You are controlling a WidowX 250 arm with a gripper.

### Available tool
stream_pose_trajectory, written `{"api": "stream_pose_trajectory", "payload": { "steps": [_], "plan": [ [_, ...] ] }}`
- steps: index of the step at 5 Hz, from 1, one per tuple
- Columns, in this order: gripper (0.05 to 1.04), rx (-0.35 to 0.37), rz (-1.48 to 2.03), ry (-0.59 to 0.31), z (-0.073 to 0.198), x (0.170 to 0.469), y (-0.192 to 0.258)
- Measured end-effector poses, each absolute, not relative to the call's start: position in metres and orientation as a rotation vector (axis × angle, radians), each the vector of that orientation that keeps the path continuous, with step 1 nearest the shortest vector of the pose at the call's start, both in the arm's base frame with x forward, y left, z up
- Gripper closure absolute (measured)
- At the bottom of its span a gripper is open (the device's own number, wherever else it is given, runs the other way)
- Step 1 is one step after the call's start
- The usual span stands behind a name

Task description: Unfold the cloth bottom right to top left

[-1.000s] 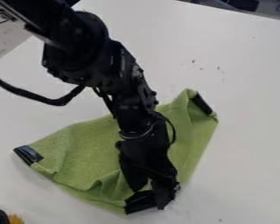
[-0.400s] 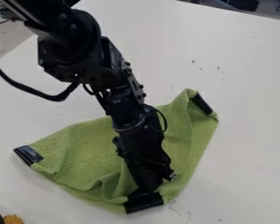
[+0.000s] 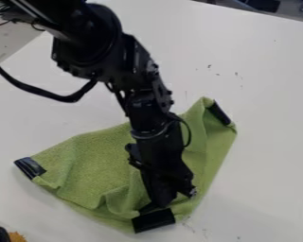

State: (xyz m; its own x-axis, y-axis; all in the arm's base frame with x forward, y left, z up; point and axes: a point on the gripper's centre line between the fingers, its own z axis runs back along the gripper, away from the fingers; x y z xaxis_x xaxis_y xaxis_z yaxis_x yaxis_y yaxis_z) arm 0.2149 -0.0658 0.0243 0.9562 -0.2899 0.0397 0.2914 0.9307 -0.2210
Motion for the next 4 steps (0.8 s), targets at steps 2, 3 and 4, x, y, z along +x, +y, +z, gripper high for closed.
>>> {"api": "stream_pose_trajectory", "payload": {
  "steps": [2,3,4],
  "plan": [
    [1.021,-0.169,-0.368,-0.112,0.072,0.254,-0.035],
    [1.021,-0.178,-0.419,-0.148,0.071,0.282,-0.001],
    [1.022,-0.174,-0.485,-0.195,0.071,0.326,0.047]
  ]
}}
